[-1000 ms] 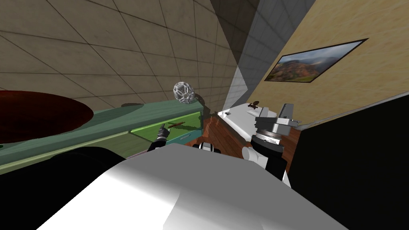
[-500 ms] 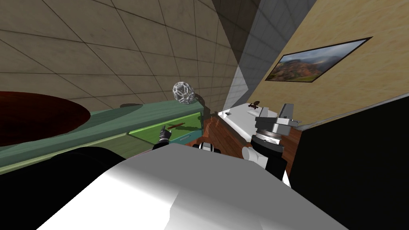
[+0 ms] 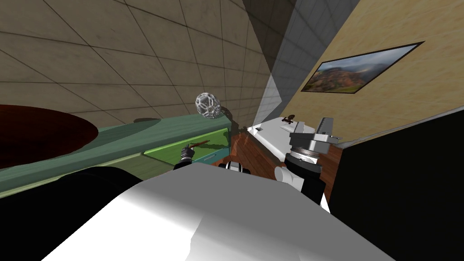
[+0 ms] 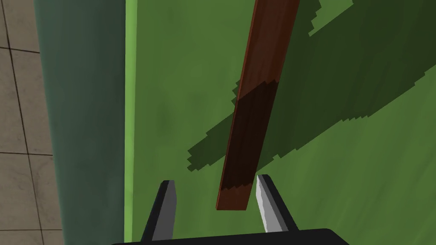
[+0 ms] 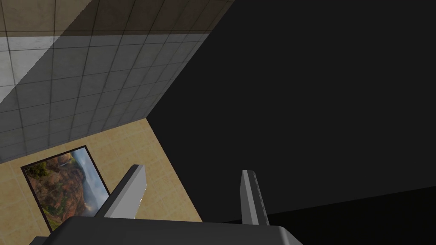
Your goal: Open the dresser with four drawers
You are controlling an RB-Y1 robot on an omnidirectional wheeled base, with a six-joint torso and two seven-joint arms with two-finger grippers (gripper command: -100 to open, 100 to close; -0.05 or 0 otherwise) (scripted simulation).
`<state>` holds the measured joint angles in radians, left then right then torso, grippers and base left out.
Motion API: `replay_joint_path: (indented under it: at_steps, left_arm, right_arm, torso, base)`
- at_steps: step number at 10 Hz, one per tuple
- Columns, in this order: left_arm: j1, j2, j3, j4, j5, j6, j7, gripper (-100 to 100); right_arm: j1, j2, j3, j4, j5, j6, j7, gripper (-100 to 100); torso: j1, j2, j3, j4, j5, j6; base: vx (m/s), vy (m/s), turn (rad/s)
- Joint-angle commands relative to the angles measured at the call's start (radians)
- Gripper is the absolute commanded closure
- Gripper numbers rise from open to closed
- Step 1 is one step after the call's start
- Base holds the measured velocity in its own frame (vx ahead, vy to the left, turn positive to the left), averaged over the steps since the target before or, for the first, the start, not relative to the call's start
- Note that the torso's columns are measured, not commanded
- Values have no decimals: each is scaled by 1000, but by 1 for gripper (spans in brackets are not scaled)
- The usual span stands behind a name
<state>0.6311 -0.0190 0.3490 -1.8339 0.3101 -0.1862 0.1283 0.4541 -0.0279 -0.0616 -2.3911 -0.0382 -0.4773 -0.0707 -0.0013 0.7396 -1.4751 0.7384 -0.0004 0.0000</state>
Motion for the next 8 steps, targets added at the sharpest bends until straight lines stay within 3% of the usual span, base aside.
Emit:
replay_joint_path:
  at_steps: [1, 8]
  left_arm:
    - [13, -1, -5, -15, 2, 0, 2, 100]
    - [50, -7, -25, -37, 4, -4, 4, 100]
  right_arm:
    - [0, 0, 0, 0, 0, 0, 0, 0]
    - [0, 0, 0, 0, 0, 0, 0, 0]
  torso:
    - [-6, 8, 3, 4, -6, -2]
    - [-4, 3, 0, 3, -5, -1]
  base:
    - [-108, -78, 10]
    - [-133, -103, 7]
